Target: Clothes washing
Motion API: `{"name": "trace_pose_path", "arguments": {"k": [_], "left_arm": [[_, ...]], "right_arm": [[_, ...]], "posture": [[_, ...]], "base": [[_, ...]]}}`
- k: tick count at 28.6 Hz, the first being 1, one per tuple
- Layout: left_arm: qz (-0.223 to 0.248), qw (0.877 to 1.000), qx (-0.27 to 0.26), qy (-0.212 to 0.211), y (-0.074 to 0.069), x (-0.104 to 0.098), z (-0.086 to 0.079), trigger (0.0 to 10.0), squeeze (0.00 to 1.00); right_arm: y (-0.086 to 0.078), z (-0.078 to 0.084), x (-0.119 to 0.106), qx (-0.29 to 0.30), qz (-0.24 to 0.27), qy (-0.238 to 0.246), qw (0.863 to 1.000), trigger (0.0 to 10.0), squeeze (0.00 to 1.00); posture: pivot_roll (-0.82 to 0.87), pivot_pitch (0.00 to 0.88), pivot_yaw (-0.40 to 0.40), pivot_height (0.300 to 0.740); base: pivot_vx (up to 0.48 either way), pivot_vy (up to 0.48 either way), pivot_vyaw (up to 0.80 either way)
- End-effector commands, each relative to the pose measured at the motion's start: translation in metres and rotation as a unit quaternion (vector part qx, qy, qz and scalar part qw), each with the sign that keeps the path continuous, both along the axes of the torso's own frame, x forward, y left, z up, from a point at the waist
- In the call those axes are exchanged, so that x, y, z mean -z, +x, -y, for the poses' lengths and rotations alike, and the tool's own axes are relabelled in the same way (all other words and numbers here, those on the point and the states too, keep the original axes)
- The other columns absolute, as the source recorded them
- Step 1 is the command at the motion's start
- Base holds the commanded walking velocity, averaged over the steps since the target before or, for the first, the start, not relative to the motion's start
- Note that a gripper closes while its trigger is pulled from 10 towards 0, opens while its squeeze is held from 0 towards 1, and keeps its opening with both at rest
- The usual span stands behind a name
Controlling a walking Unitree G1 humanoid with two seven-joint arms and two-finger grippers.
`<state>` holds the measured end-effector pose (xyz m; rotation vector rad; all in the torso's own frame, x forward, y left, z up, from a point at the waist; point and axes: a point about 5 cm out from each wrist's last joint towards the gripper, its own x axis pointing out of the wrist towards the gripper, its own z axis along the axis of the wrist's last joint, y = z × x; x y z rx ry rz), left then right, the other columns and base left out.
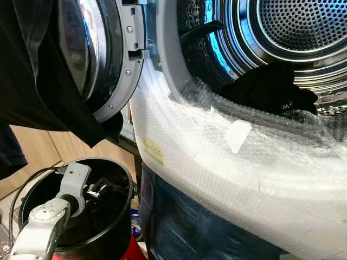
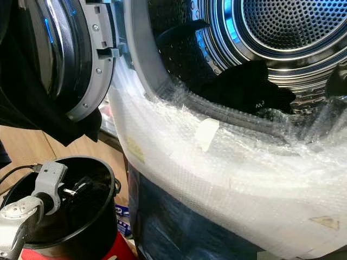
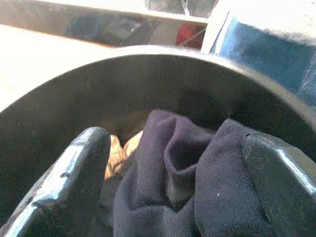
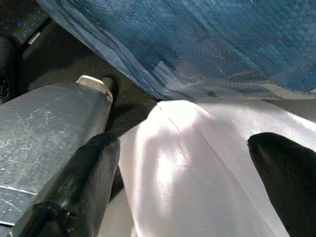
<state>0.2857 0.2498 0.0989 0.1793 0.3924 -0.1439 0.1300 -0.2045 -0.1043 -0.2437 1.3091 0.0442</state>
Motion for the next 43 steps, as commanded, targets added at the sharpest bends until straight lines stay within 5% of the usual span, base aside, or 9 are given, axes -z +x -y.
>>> {"name": "trace_pose_path", "arguments": {"k": [1,6,20,32,33,34,35,43], "left_arm": [[-0.002,1.000,-0.018,0.004,-0.002,-0.003,-0.003,10.0,0.00],[-0.017,0.998,-0.047,-0.027,-0.005,0.004,-0.010,10.0,0.00],[-0.040,0.996,-0.014,-0.081,-0.005,0.005,0.000,10.0,0.00],[-0.087,0.994,0.052,-0.041,-0.012,0.012,0.003,10.0,0.00],[-0.093,0.993,0.058,-0.035,-0.015,0.013,0.003,6.0,0.00],[-0.099,0.993,0.064,-0.032,-0.017,0.015,0.004,0.6,0.00],[-0.105,0.991,0.071,-0.030,-0.019,0.017,0.006,0.0,0.00],[-0.130,0.983,0.126,-0.019,-0.026,0.023,0.024,0.0,0.00]], "right_arm": [[0.002,-0.001,0.000,-0.007,0.004,0.000,1.000,10.0,0.00],[0.002,-0.001,-0.001,-0.008,0.004,0.000,1.000,10.0,0.00],[0.004,0.002,-0.002,-0.031,0.006,-0.003,0.999,10.0,0.00],[0.002,-0.005,0.000,-0.047,0.002,0.008,0.999,10.0,0.00],[0.001,-0.004,0.000,-0.047,0.000,0.008,0.999,10.0,0.00],[-0.001,-0.003,0.001,-0.048,-0.002,0.007,0.999,10.0,0.00],[-0.002,-0.002,0.001,-0.049,-0.004,0.006,0.999,10.0,0.00],[-0.005,-0.002,0.002,-0.053,-0.007,0.007,0.999,10.0,0.00]], "posture": [[0.04,0.028,-0.028,0.740],[0.04,0.036,-0.026,0.740],[0.02,0.054,-0.038,0.740],[0.02,0.064,-0.040,0.740],[0.02,0.063,-0.040,0.740],[0.01,0.063,-0.040,0.740],[0.01,0.060,-0.042,0.740],[0.00,0.057,-0.046,0.740]], "base": [[0.000,0.000,0.00],[0.000,0.000,0.00],[0.000,0.000,0.00],[0.000,0.000,0.00],[0.000,0.000,0.00],[0.000,0.000,0.00],[0.000,0.000,0.00],[0.000,0.000,0.00]]}}
